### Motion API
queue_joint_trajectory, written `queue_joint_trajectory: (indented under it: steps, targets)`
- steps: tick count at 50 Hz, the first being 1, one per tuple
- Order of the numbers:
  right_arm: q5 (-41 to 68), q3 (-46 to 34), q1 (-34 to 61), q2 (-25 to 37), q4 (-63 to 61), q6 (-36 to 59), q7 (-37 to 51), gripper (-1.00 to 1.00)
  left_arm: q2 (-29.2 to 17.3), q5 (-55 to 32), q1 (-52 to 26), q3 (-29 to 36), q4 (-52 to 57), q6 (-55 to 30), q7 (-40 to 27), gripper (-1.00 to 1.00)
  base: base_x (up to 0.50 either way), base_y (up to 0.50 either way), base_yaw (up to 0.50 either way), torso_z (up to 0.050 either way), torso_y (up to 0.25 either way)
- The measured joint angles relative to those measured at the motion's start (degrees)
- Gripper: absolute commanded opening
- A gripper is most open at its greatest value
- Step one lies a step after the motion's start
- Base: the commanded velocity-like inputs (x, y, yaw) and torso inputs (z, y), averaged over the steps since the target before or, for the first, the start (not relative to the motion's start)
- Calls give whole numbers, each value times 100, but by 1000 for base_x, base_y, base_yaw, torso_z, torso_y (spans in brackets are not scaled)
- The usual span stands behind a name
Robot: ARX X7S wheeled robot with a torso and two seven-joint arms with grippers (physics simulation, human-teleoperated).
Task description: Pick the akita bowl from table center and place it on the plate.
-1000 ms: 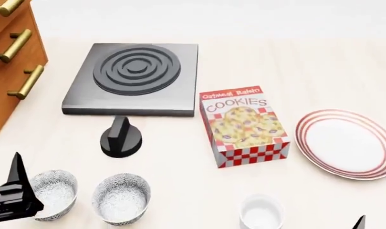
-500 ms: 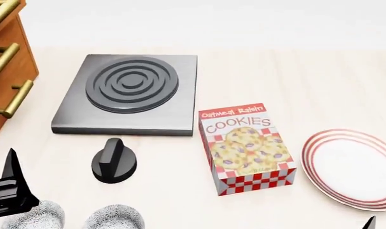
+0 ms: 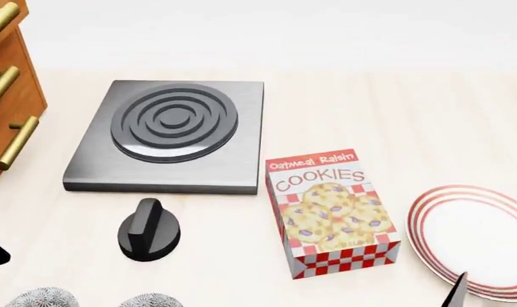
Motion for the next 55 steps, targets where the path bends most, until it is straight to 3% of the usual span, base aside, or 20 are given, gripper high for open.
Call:
queue_joint_trajectory:
  steps: [16, 29, 42, 55]
  targets:
    - [1996, -820, 1868, 778, -616, 3180, 15, 100, -70, -372, 29, -748, 204, -181, -476, 100, 0, 0, 0, 0, 0]
    - [3986, -1150, 3405, 658, -170, 5385, 490, 100, -45, -503, 94, -880, 325, -185, -603, 100, 0, 0, 0, 0, 0]
    - [5398, -1169, 4184, 348, 555, 6499, 1134, 100, -42, -597, 115, -931, 292, -134, -628, 100, 0, 0, 0, 0, 0]
    - [5755, -1421, 4387, 299, 1067, 6866, 1197, 100, -57, -684, 149, -1013, 251, -74, -656, 100, 0, 0, 0, 0, 0]
